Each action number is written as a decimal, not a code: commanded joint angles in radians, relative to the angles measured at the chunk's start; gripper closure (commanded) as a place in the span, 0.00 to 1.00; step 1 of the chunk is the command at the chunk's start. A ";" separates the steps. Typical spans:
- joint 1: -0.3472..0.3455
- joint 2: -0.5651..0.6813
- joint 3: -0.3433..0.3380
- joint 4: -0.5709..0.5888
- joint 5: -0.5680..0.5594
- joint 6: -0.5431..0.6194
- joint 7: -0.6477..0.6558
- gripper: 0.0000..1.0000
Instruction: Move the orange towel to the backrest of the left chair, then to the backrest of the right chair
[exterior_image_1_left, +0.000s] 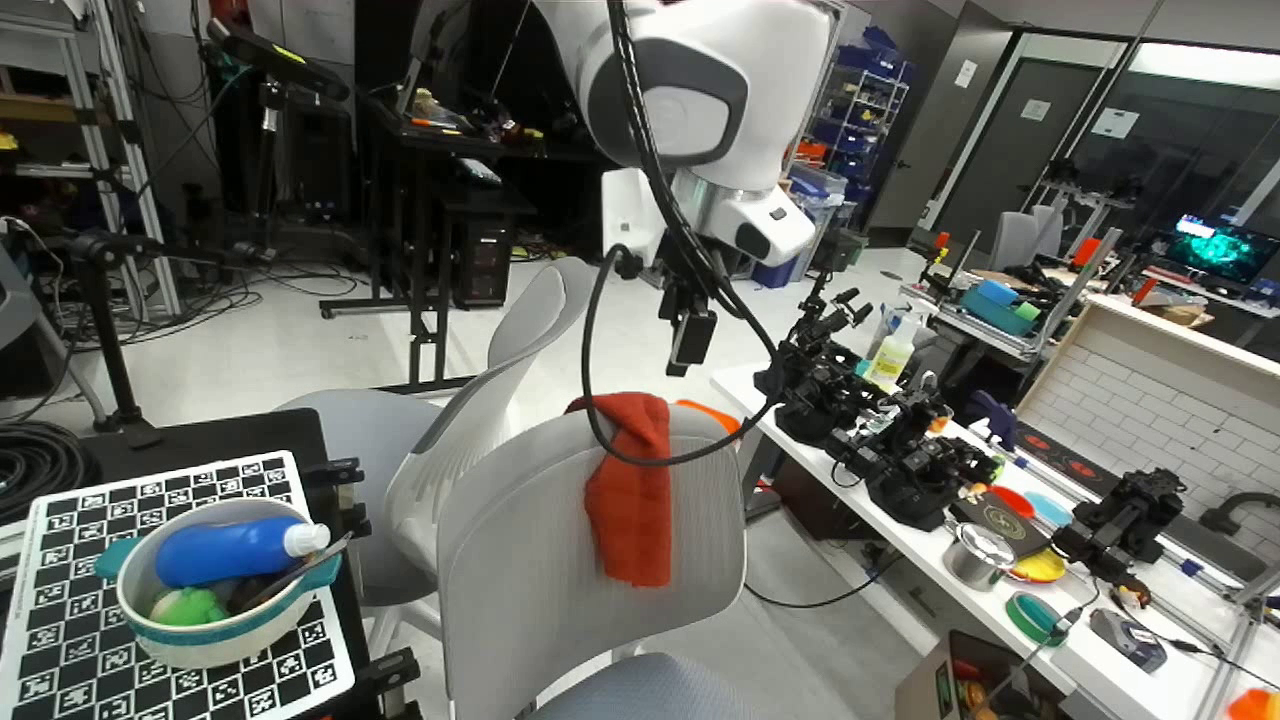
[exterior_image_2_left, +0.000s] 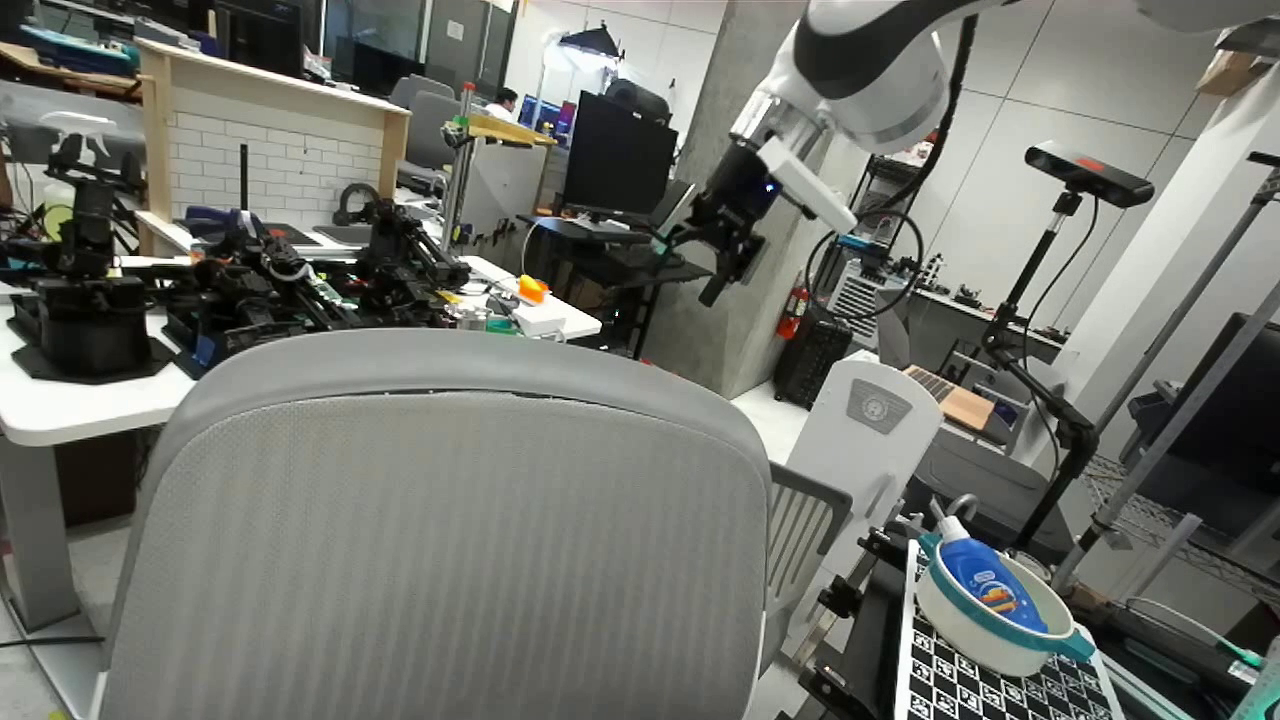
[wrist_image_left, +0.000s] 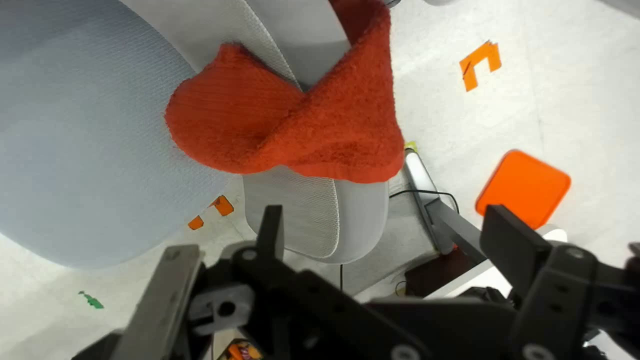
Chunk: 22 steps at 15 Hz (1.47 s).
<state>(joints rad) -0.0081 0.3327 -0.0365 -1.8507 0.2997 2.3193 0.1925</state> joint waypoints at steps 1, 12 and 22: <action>0.019 0.191 -0.013 0.243 -0.048 -0.087 0.176 0.00; 0.109 0.269 -0.052 0.384 -0.204 -0.340 0.581 0.00; 0.101 0.278 -0.057 0.224 -0.199 -0.228 0.633 0.00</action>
<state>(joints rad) 0.0882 0.6168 -0.0930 -1.5754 0.1067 2.0367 0.8046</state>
